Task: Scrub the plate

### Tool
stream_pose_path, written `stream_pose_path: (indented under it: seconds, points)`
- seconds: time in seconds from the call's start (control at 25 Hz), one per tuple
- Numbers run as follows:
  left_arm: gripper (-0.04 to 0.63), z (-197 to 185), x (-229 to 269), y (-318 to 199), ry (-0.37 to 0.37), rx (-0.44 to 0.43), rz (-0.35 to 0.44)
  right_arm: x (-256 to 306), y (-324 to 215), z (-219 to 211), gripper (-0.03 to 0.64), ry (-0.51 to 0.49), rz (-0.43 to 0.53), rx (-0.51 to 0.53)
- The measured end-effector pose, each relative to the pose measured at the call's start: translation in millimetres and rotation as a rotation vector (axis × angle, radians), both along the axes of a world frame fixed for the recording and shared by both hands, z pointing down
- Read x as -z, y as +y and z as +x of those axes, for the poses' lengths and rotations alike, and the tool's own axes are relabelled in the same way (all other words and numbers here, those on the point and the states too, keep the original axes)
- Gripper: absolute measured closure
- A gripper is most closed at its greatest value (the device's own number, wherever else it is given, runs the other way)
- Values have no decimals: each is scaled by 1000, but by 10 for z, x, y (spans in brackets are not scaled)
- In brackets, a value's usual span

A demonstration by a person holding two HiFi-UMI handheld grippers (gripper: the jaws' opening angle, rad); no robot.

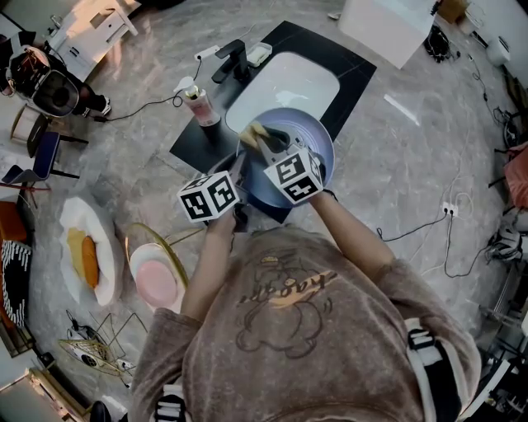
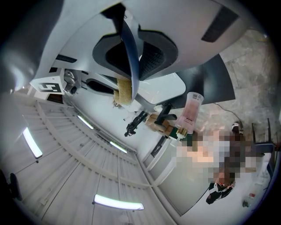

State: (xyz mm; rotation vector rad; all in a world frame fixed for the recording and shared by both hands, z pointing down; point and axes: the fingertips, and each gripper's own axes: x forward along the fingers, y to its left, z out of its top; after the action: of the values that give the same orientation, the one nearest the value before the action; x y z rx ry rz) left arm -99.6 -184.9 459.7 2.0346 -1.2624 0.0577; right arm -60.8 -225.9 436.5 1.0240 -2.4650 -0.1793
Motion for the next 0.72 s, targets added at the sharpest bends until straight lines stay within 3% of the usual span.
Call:
stream_pose_path:
  seconds: [0.36, 0.72]
  points:
    - [554, -51, 149, -105, 4, 12, 31, 149, -360, 214, 565, 65, 57, -52]
    - [551, -133, 180, -131, -16, 18, 47, 74, -543, 477, 564, 120, 48, -126]
